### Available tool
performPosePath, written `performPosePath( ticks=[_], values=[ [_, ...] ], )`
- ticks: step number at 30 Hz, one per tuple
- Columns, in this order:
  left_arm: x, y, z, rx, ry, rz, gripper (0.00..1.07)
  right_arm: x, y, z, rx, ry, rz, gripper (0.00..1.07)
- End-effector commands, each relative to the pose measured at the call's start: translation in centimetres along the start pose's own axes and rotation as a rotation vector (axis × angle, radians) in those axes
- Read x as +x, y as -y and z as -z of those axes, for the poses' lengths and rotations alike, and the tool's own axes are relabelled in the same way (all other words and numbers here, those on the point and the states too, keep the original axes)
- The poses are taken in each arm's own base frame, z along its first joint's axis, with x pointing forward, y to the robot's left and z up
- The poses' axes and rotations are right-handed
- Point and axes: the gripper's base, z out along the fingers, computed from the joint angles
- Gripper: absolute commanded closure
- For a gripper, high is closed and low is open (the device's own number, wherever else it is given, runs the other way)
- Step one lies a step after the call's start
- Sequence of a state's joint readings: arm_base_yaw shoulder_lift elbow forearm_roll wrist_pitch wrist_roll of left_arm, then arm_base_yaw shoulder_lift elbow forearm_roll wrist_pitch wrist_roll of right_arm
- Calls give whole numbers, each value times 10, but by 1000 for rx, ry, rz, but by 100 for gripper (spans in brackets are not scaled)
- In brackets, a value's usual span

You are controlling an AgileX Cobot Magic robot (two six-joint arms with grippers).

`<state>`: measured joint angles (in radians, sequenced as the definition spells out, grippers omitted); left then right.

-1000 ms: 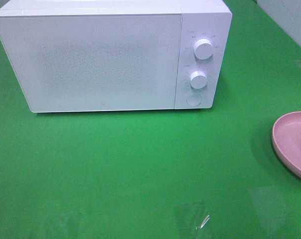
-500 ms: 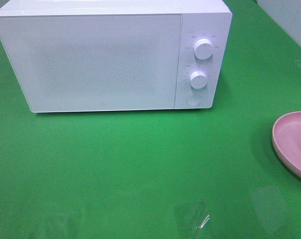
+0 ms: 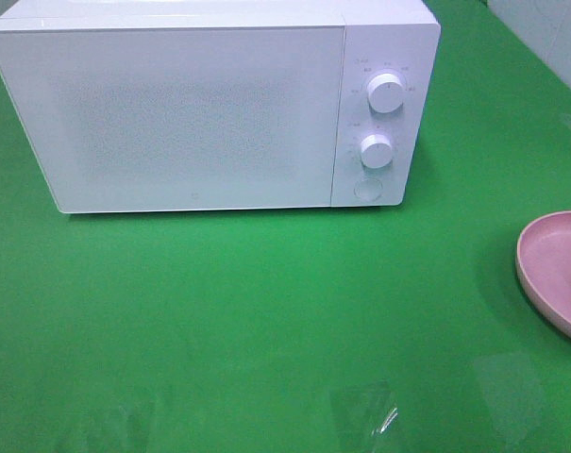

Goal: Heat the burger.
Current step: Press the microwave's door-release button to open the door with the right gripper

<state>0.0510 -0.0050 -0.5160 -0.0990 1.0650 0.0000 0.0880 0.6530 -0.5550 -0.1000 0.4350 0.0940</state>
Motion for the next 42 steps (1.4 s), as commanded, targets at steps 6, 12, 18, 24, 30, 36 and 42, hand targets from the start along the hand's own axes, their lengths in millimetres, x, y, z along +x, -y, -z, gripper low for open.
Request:
performPosePath(
  ticks=[6,12,18,24,30,36,42],
  values=[
    [1,0,2,-1,15,-1,8,-11,-2,-28,-12,48,-5,31],
    [1,0,2,-1,15,-1,8,-11,-4,-48,-28,104,-4,31],
    [1,0,2,-1,15,-1,8,-5,-7,-65,-51,197,-6,31],
    [1,0,2,-1,15,-1,8,11,-9,-86,-67,280,-54,31],
    [1,0,2,-1,15,-1,8,22,-13,-101,-65,276,-96,31],
    [1,0,2,-1,15,-1,8,28,-30,-114,-85,275,-54,31],
    [1,0,2,-1,15,-1,8,34,-48,-123,-83,293,-33,31]
  ],
)
